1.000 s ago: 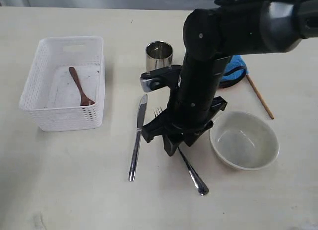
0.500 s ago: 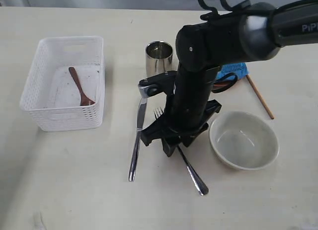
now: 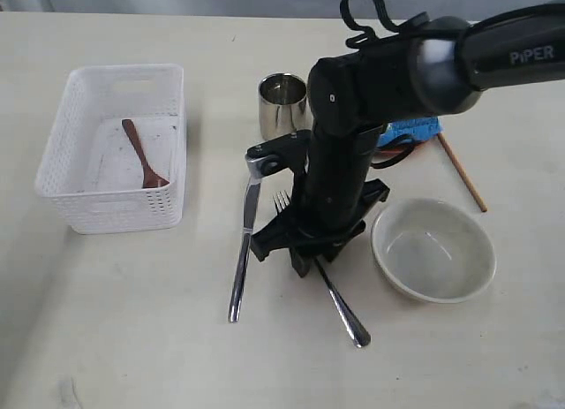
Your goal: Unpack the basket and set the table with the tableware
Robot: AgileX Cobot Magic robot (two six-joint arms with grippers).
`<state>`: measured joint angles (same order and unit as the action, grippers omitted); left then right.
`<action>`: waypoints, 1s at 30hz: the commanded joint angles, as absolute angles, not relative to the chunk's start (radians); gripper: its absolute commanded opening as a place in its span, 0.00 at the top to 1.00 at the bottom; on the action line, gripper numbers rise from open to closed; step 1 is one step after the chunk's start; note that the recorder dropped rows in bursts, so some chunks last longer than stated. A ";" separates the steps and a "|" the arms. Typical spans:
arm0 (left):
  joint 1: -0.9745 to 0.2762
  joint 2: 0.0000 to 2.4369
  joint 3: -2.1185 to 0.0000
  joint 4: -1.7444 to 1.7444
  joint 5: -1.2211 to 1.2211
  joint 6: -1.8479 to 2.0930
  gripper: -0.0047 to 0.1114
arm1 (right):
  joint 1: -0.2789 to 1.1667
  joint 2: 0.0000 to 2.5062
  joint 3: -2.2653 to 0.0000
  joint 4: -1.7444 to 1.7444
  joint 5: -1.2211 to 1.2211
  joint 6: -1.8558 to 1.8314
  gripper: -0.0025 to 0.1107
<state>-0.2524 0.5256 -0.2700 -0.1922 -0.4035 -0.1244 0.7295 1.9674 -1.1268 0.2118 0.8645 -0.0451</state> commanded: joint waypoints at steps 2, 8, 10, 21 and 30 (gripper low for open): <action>-0.257 0.522 -0.264 -0.192 -0.399 -0.119 0.96 | 0.730 1.978 -1.128 0.207 0.861 -0.042 0.91; -0.257 0.522 -0.264 -0.192 -0.391 -0.115 0.96 | 0.730 1.978 -1.135 0.217 0.843 0.029 0.98; -0.257 0.522 -0.264 -0.192 -0.391 -0.115 0.96 | 0.730 1.978 -1.152 0.217 0.843 0.071 0.98; -0.257 0.522 -0.264 -0.192 -0.380 -0.112 0.96 | 0.730 2.014 -1.231 0.237 0.742 0.343 0.98; -0.257 0.522 -0.264 -0.192 -0.377 -0.112 0.96 | 0.730 2.018 -1.231 0.272 0.710 0.437 0.98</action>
